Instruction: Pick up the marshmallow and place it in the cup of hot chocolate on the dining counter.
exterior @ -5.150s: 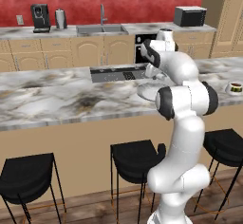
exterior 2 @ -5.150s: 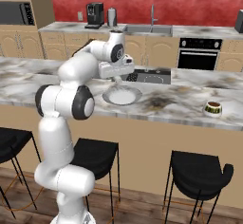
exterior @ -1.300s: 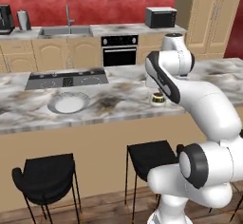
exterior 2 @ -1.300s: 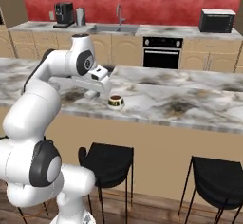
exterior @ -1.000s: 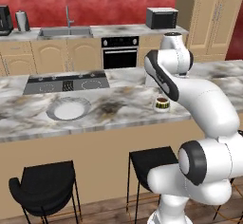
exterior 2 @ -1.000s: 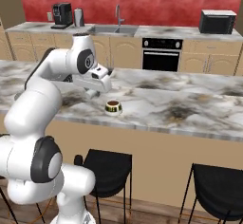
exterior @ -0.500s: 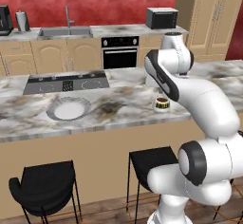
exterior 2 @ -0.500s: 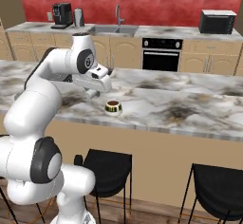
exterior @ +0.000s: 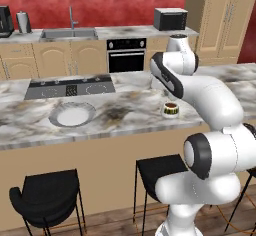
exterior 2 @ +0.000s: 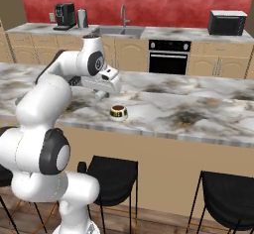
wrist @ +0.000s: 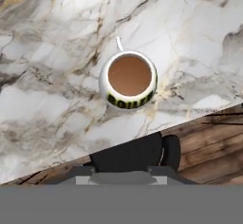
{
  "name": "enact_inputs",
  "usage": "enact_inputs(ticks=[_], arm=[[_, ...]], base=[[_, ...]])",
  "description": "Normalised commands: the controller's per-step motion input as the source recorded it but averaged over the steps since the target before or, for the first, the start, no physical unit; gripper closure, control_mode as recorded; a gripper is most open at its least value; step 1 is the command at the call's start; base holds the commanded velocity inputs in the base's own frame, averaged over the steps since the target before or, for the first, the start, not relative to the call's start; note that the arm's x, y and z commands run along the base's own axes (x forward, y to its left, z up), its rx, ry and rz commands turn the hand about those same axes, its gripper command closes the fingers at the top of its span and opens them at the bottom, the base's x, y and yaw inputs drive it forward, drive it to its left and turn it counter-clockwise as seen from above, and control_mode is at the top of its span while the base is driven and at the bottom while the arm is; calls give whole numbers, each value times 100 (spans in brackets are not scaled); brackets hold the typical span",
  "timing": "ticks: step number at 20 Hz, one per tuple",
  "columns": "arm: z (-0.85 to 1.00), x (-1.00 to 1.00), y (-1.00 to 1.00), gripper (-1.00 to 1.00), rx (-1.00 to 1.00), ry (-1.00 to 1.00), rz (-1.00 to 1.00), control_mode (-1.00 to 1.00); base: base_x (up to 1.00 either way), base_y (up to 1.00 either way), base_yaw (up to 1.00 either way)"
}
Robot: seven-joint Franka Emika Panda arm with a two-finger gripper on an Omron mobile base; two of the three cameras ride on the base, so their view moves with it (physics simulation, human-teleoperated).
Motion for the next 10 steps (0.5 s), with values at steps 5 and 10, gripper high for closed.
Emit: enact_inputs(ticks=[5,10], arm=[[0,62,-21,100,1,7,7,-100],[-2,37,-18,100,0,0,5,-100]], base=[[0,0,0],[0,0,0]])
